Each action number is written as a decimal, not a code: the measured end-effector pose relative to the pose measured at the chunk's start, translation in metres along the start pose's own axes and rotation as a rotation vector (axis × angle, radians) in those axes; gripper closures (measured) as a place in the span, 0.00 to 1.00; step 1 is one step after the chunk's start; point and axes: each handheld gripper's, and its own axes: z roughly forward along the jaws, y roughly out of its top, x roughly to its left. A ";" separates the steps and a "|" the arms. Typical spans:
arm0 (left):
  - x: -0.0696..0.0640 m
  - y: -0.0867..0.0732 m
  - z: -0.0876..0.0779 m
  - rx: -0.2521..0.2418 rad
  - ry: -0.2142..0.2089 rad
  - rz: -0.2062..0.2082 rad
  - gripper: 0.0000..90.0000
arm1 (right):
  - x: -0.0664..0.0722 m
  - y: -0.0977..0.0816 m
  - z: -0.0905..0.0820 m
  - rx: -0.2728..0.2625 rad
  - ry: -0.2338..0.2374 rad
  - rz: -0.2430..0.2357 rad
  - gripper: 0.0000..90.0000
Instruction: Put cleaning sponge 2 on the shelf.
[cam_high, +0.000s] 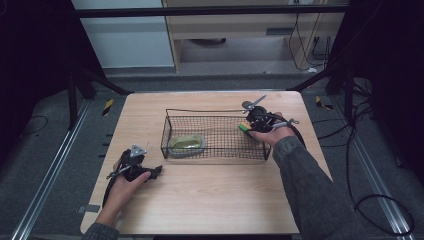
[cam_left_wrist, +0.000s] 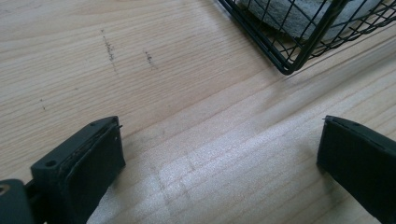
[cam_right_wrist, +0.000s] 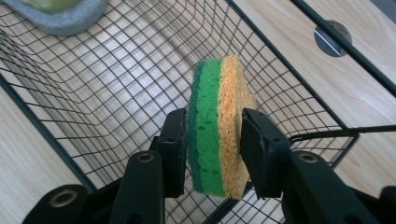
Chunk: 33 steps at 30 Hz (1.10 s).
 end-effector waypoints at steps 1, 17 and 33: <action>0.000 0.000 0.000 0.004 0.000 0.004 0.00 | 0.001 0.001 0.000 0.002 0.000 -0.001 0.68; 0.000 0.001 0.000 0.004 -0.001 0.005 0.00 | 0.008 -0.010 -0.025 -0.083 -0.007 0.067 0.40; 0.001 0.001 0.000 0.004 -0.001 0.006 0.00 | 0.002 -0.065 -0.052 -0.180 -0.139 0.215 0.09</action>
